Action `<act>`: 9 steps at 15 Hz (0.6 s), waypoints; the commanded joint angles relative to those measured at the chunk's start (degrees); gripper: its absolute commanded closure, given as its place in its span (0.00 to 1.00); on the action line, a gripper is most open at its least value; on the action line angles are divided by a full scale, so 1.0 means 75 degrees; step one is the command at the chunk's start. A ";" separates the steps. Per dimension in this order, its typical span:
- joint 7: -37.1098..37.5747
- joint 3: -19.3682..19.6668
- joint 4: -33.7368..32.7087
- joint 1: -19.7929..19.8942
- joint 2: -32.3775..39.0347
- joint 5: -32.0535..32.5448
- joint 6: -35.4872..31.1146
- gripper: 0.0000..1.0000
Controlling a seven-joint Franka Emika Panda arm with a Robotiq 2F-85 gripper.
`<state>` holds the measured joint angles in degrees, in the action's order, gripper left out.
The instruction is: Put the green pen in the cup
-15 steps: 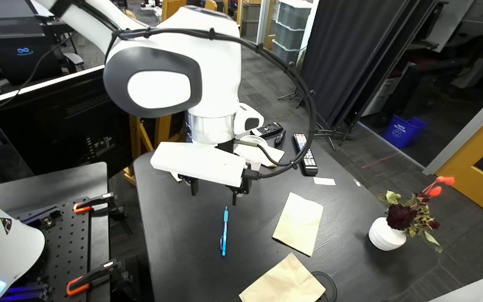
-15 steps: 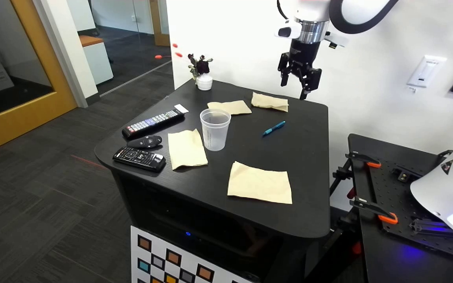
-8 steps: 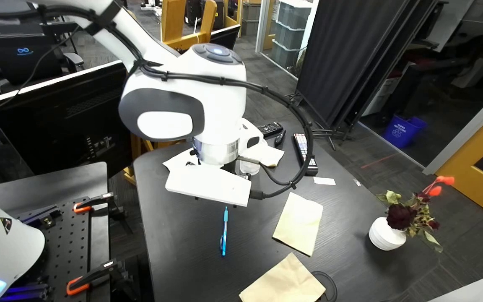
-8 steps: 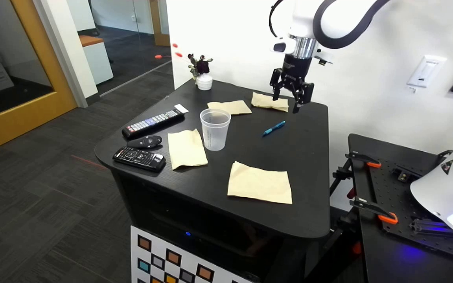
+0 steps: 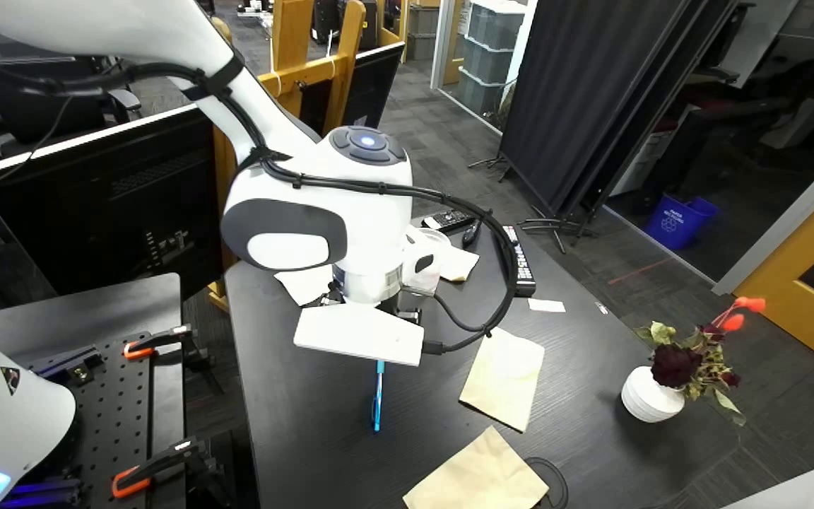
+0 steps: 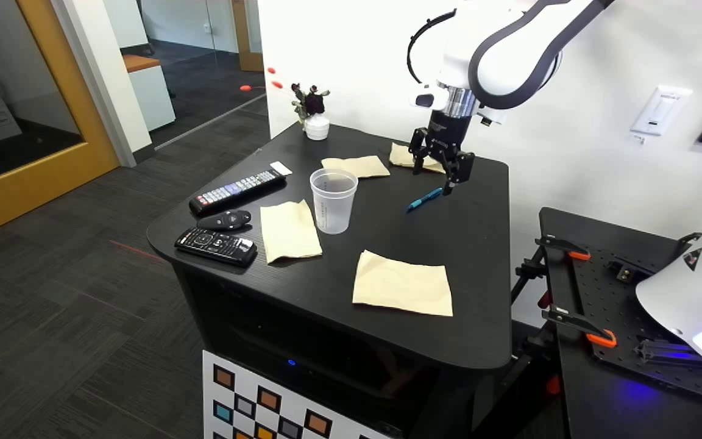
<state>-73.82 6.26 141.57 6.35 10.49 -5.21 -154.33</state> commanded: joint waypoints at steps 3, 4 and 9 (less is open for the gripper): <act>0.0460 -0.0147 -0.0234 0.0176 0.0575 0.0501 -0.0620 0.00; 0.0573 -0.0147 -0.0288 0.0184 0.0669 0.0619 -0.0637 0.00; 0.1151 -0.0149 -0.0583 0.0211 0.1062 0.1082 -0.0559 0.00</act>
<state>-68.18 6.09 139.16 6.63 16.28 0.58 -157.64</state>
